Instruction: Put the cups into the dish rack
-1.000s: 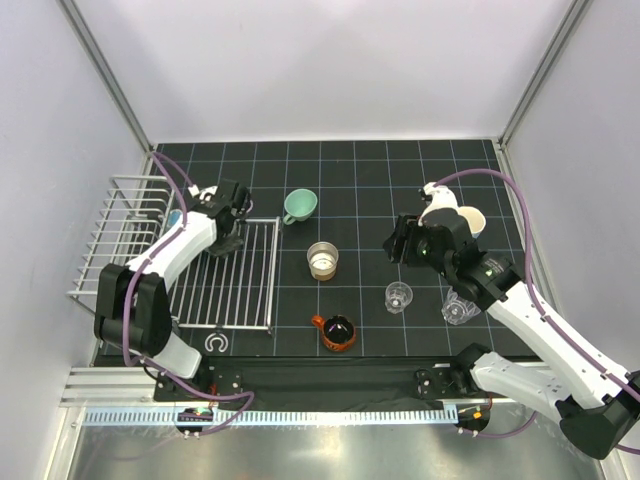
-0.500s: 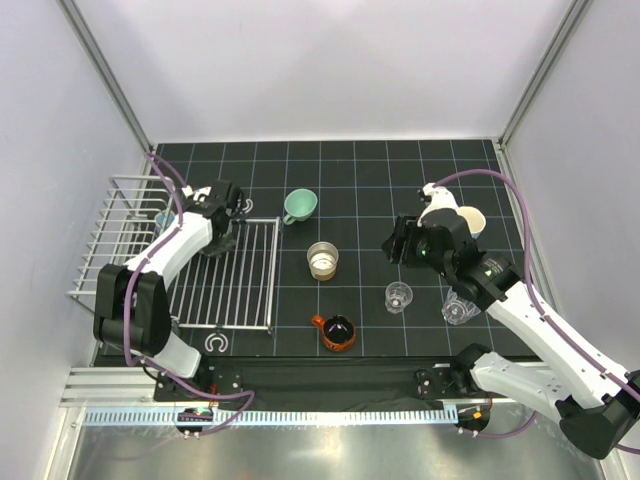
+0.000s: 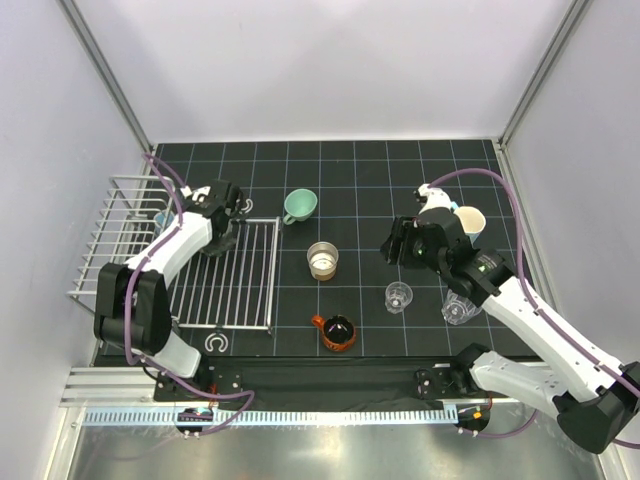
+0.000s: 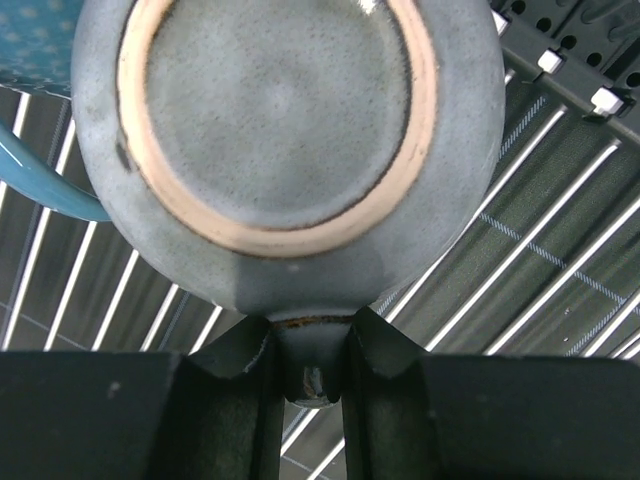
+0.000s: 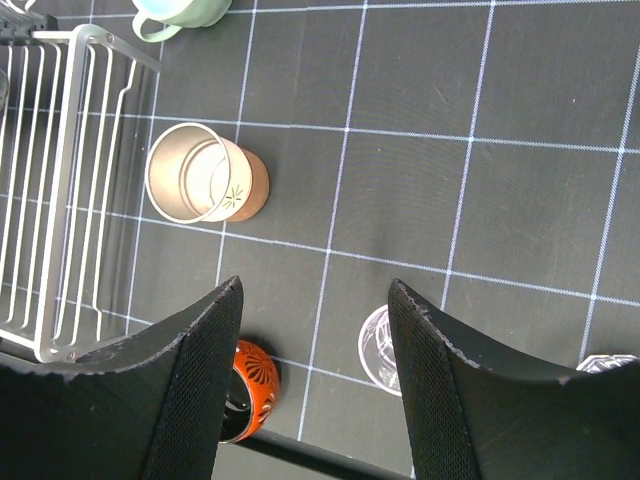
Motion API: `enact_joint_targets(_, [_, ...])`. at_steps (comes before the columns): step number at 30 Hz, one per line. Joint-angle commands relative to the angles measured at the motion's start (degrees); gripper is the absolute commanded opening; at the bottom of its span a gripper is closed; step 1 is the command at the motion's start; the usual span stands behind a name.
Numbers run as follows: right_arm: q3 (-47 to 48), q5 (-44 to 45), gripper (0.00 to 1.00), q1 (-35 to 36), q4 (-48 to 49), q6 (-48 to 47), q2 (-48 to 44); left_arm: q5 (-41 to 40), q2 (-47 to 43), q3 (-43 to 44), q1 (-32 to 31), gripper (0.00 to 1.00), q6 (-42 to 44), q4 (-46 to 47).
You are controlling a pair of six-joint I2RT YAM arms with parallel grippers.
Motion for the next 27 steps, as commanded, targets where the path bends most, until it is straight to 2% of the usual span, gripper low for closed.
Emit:
enact_joint_targets(1, [1.75,-0.19,0.61,0.22,-0.2,0.67,0.37,0.89,0.94,0.22,0.45,0.24,-1.07,0.35])
enact_joint_targets(5, [1.93,-0.19,0.61,0.22,-0.03,0.67,0.63,1.59,0.77,0.04,0.45,0.37,-1.42,0.0])
enact_joint_targets(11, [2.19,-0.46,0.61,0.22,0.5,0.41,1.42,2.12,0.68,0.48,0.45,0.41,-1.95,-0.79])
enact_joint_targets(14, [2.8,2.07,0.61,0.13,-0.63,1.8,1.77,4.74,0.07,2.22,0.45,0.51,-1.52,-3.59])
enact_joint_targets(15, [3.5,3.57,0.61,0.13,-1.69,2.6,1.95,4.76,-0.02,3.28,0.45,0.56,-1.51,-4.56])
enact_joint_targets(16, [5.77,5.33,0.61,0.05,-3.18,4.0,2.47,5.8,-0.11,4.07,0.45,0.68,-1.69,-5.53])
enact_joint_targets(18, [8.77,8.67,0.61,-0.57,-8.08,6.47,5.1,6.34,-1.16,6.09,0.36,0.8,-2.3,-8.07])
enact_joint_targets(19, [10.52,10.68,0.61,-1.0,-9.51,6.56,6.16,6.77,-1.77,6.54,0.44,0.89,-2.39,-8.52])
enact_joint_targets(22, [16.85,11.32,0.61,-4.34,-14.17,5.51,10.29,8.53,-4.41,8.38,0.45,1.0,-2.66,-10.37])
enact_joint_targets(25, [21.52,10.8,0.61,-10.57,-18.13,5.33,13.02,10.64,-6.26,10.4,0.45,1.0,-2.74,-11.95])
enact_joint_targets(26, [22.57,8.27,0.61,-12.85,-18.83,5.42,14.42,13.43,-7.31,11.02,0.45,1.0,-2.57,-13.35])
enact_joint_targets(27, [22.5,6.33,0.6,-19.05,-19.1,5.51,14.78,15.2,-7.75,11.9,0.45,1.0,-2.48,-14.14])
